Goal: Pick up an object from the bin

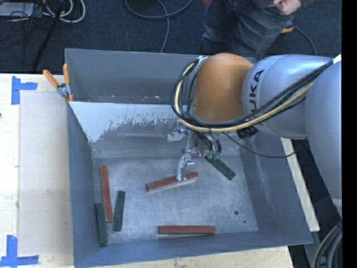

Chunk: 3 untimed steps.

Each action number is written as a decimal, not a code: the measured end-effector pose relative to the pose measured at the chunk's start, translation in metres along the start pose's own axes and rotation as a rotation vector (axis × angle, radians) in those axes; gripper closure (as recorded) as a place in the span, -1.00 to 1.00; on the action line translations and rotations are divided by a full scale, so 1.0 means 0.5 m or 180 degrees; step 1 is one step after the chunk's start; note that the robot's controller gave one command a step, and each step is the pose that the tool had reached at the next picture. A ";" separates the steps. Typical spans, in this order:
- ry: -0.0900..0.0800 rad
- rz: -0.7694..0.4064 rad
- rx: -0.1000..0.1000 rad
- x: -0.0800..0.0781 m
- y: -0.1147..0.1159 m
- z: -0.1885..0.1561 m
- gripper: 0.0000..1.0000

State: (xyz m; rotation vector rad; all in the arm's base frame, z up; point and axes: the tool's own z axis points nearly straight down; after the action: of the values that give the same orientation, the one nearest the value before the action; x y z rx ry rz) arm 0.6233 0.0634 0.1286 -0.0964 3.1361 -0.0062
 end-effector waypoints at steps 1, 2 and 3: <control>0.0008 -0.0016 -0.0014 0.002 0.011 0.001 -1.00; -0.0035 -0.0212 -0.0019 0.037 0.026 0.103 1.00; -0.0035 -0.0211 -0.0019 0.037 0.026 0.103 1.00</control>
Offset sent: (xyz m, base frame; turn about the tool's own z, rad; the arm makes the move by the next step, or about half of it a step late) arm -0.0242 0.0113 -0.0586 -0.0711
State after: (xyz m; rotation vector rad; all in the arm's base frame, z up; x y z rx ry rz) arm 0.6043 0.0751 0.0767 -0.1996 3.1206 0.0036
